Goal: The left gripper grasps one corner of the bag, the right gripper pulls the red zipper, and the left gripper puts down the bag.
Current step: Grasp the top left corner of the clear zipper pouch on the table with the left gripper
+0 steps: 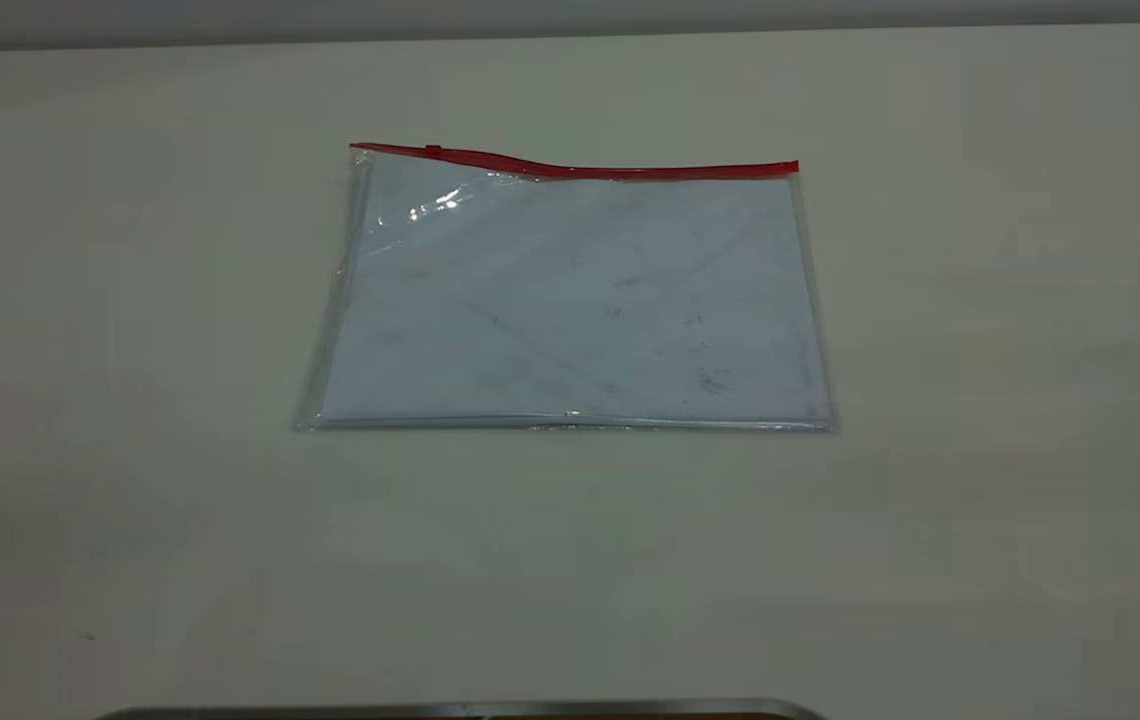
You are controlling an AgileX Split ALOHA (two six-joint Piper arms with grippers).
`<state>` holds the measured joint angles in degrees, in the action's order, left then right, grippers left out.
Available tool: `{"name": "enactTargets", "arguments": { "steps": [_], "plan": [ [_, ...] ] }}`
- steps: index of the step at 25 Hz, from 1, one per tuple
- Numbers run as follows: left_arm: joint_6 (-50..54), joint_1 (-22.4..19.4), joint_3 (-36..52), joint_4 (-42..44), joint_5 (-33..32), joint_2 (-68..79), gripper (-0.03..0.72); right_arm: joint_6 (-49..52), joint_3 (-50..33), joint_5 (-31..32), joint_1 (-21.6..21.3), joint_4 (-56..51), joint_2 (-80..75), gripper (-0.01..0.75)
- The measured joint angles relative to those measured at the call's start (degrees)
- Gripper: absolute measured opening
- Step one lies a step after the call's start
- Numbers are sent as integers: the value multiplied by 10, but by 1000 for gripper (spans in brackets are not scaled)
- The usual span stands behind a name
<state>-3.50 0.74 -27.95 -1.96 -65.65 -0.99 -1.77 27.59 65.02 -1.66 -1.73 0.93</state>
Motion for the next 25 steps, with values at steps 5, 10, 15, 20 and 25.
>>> {"name": "enactTargets", "arguments": {
  "steps": [5, 10, 15, 20, 25],
  "plan": [
    [0, 0, 0, 0, 0, 0, 453, 0, 0, 0, 0, 0, 0, 416],
    [0, 0, 0, 0, 0, 0, 453, 0, 0, 0, 0, 0, 0, 416],
    [0, 0, 0, -1, 0, 0, 453, 0, 0, 0, 0, 0, 0, 416],
    [0, 0, 0, -1, 1, 0, 453, 0, 0, 0, 0, 0, 0, 416],
    [0, 0, 0, -8, 4, 0, 453, 2, 0, -2, 0, -4, 0, 415]
  ]
}}
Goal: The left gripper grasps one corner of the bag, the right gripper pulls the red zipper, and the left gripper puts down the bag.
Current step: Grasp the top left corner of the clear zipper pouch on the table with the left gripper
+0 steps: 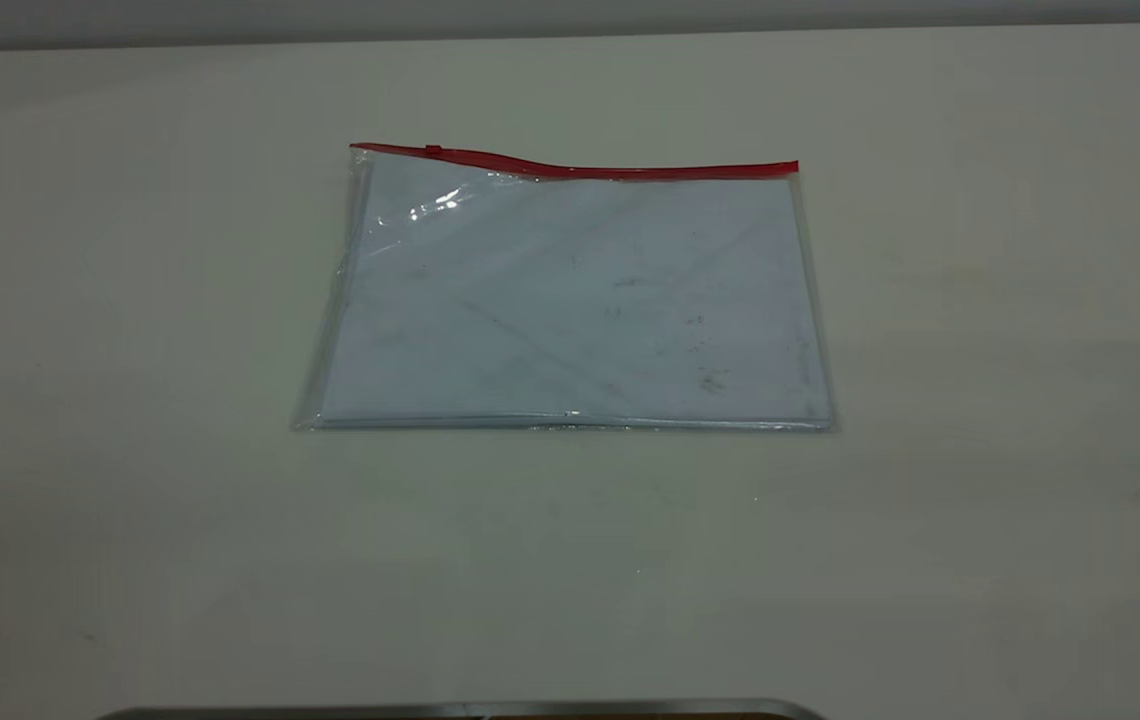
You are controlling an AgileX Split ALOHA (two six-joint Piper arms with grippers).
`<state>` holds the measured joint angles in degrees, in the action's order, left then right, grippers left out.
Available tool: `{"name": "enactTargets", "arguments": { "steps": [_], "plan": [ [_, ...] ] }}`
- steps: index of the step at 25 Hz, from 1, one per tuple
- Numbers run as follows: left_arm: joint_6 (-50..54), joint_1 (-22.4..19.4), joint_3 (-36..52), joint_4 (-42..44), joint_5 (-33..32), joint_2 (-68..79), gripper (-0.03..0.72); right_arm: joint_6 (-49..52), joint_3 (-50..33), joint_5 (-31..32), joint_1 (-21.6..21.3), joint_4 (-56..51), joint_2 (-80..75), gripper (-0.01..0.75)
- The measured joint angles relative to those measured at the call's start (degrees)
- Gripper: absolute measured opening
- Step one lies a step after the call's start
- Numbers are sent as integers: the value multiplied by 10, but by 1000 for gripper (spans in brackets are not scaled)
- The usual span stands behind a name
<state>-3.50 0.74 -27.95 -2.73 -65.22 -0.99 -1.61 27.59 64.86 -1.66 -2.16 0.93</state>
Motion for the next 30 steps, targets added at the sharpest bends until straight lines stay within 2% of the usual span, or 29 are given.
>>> {"name": "enactTargets", "arguments": {
  "steps": [4, 7, 13, 21, 25, 30],
  "plan": [
    [1, 0, -2, -5, 3, 6, 453, -1, 0, -10, 0, -57, 0, 412],
    [9, 0, -14, -12, 32, 48, 453, -10, 1, -38, 0, -95, -2, 412],
    [-12, 0, -50, -20, 164, 249, 455, -84, 1, -167, 0, -149, -110, 416],
    [-48, 0, -127, -23, 318, 534, 537, -222, 1, -351, 0, -185, -343, 478],
    [-50, 0, -153, -26, 382, 655, 542, -315, 1, -416, 0, -276, -476, 480],
    [-83, 0, -187, -56, 444, 792, 542, -487, 17, -427, 0, -470, -643, 481]
  ]
}}
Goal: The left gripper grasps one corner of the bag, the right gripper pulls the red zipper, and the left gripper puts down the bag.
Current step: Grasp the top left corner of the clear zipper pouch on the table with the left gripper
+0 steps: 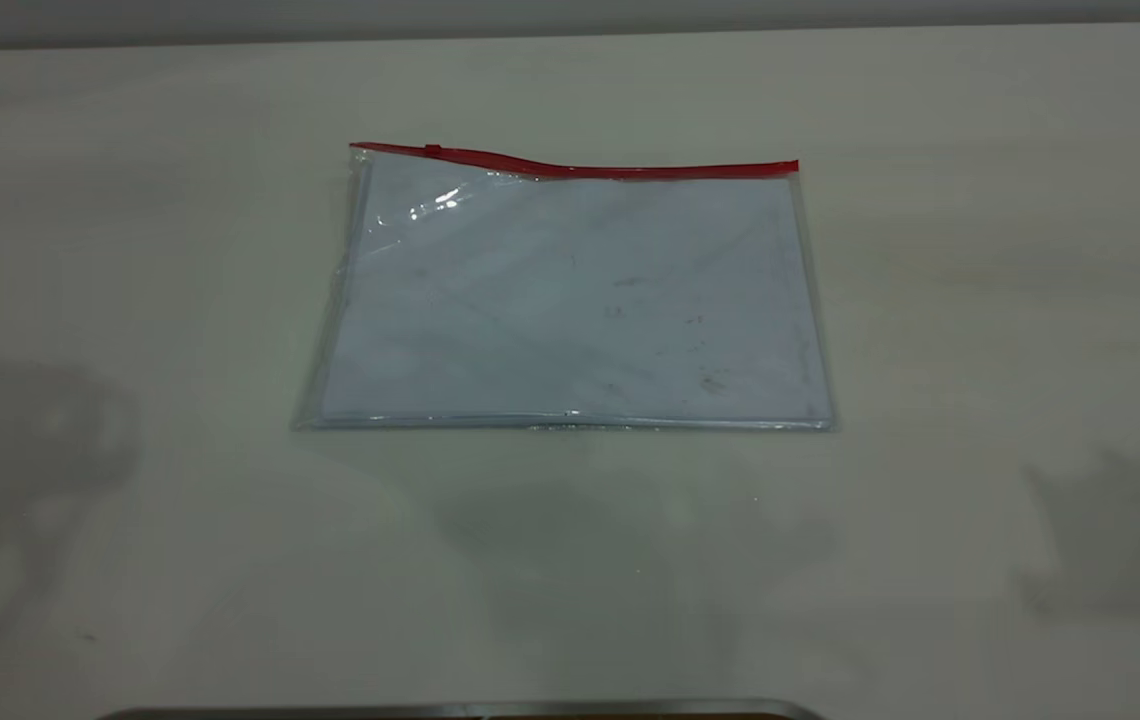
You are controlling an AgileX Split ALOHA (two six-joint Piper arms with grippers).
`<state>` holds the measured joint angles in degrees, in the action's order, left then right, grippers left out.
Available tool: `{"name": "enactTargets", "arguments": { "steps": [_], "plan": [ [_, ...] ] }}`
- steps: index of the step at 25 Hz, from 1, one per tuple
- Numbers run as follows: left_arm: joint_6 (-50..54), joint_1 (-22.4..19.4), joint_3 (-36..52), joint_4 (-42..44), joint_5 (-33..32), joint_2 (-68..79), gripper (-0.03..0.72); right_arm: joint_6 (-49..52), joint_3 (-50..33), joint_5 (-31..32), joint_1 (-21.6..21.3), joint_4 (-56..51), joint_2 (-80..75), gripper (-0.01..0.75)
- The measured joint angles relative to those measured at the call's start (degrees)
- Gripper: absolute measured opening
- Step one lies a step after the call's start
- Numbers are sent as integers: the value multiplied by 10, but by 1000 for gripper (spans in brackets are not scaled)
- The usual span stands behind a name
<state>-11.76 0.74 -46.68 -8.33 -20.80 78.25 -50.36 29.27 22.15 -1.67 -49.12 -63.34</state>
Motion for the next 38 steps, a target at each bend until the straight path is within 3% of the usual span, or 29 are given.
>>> {"name": "enactTargets", "arguments": {
  "steps": [7, 12, 18, 21, 28, 38],
  "plan": [
    [-104, 0, -97, -74, 21, 201, 542, -280, 59, 27, 1, -274, -152, 481],
    [-218, 0, -208, -184, 3, 336, 542, -357, 80, 39, 31, -358, -204, 481],
    [-387, 0, -338, -378, -72, 493, 548, -378, 87, 30, 68, -385, -232, 481],
    [-443, 0, -382, -432, -91, 547, 563, -380, 87, 27, 69, -387, -234, 481],
    [-493, 4, -469, -506, -118, 642, 569, -380, 87, 23, 69, -391, -235, 481],
    [-496, 27, -559, -531, -137, 737, 571, -380, 87, 19, 69, -410, -235, 481]
  ]
}}
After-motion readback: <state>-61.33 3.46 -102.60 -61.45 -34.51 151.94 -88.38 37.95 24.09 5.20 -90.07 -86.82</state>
